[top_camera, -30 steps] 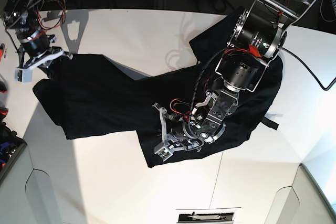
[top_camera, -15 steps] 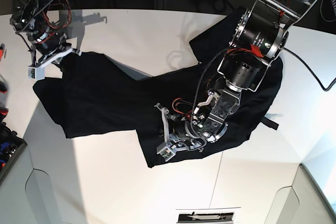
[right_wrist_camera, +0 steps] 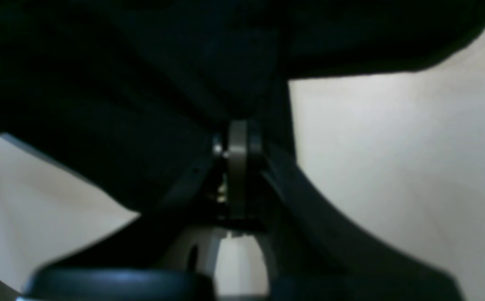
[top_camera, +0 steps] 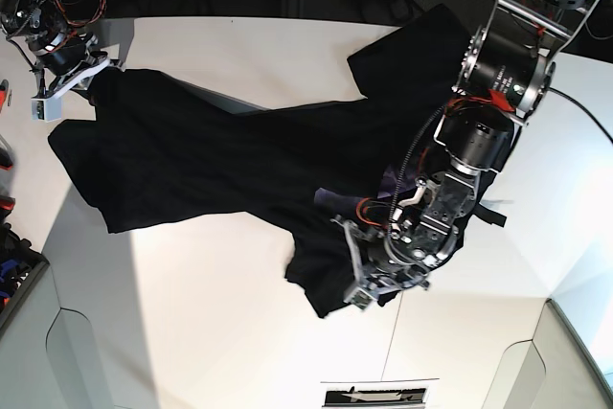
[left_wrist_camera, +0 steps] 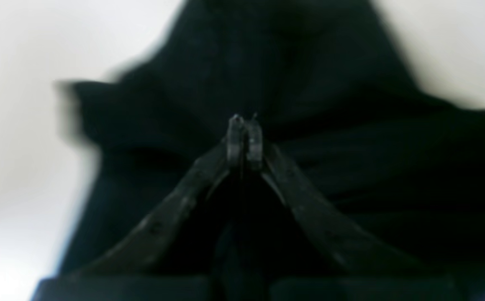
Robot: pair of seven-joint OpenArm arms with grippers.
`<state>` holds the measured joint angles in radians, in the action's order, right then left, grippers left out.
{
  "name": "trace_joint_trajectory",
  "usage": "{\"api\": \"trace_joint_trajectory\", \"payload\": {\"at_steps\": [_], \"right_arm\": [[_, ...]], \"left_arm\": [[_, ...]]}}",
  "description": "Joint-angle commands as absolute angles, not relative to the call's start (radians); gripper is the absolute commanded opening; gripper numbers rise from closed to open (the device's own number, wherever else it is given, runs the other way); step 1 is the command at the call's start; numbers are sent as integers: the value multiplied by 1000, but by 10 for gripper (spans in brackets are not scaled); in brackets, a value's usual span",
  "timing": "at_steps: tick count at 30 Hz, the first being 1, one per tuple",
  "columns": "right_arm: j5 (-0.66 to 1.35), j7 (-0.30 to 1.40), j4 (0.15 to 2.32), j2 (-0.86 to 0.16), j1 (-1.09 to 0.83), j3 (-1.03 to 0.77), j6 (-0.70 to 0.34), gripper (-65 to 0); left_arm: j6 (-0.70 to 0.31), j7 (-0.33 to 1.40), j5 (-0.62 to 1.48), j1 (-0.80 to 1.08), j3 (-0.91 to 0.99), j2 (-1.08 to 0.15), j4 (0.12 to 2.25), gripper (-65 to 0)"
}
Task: Layout the t-shirt on the table in an organized manner, then fold the t-shirt properly
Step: 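Lift and flip the grasped fabric with the left gripper, exposing the print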
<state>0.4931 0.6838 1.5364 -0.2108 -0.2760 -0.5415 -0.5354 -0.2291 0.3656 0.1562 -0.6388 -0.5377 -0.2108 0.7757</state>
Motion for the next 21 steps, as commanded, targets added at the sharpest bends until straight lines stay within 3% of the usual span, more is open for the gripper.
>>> {"api": "trace_joint_trajectory", "payload": {"at_steps": [1, 10, 14, 17, 21], "right_arm": [[434, 742, 1536, -223, -295, -551, -516, -650], [556, 733, 1612, -238, -294, -575, -521, -650], [561, 732, 1703, -238, -285, -579, -520, -650], [557, 733, 1729, -238, -253, -579, -520, -650], [546, 732, 1728, -238, -202, -579, -517, -404]], "left_arm": [[-204, 343, 159, -685, -532, -224, 788, -650], [-178, 398, 122, -719, -522, -265, 842, -650], [-270, 469, 255, -705, -521, -313, 980, -564], [-336, 492, 331, -677, -521, -363, 1107, -558], [-383, 549, 394, -611, -521, -417, 1248, -558]]}}
